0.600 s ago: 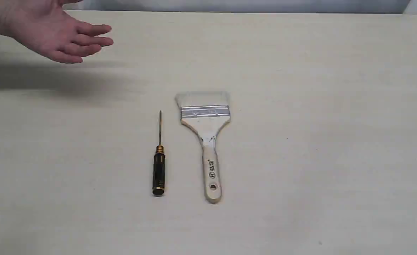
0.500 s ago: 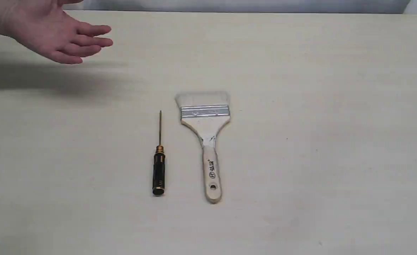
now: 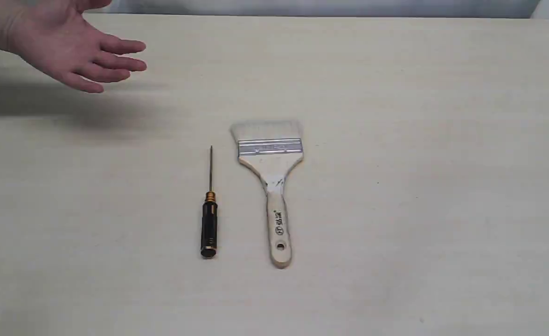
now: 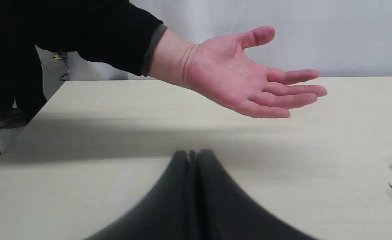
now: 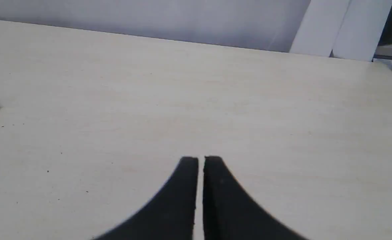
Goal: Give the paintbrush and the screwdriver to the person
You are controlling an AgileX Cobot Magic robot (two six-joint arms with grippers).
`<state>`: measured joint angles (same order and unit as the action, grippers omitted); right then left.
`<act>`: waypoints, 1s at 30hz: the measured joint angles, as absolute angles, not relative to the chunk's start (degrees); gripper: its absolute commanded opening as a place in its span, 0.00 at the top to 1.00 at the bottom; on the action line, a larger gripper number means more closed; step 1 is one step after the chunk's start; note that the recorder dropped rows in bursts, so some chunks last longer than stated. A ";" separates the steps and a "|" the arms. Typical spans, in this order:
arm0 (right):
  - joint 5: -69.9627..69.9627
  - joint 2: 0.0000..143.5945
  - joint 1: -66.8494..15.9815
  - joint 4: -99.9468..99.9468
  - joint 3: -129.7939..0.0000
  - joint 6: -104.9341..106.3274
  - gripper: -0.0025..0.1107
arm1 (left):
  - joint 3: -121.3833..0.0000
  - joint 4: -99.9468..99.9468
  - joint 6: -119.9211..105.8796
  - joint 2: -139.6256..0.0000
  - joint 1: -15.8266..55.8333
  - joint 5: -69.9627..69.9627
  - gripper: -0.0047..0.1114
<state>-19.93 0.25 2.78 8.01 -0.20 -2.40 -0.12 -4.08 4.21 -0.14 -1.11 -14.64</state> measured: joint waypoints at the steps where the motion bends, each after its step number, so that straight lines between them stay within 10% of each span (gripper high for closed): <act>1: -19.93 0.25 2.78 8.01 -0.20 -2.40 0.94 | -0.12 -4.08 4.21 -0.14 -1.11 -14.64 0.96; 30: -3.33 0.25 2.78 9.47 -0.20 -2.40 0.94 | -0.12 -4.08 4.21 -0.14 -1.11 -14.64 0.96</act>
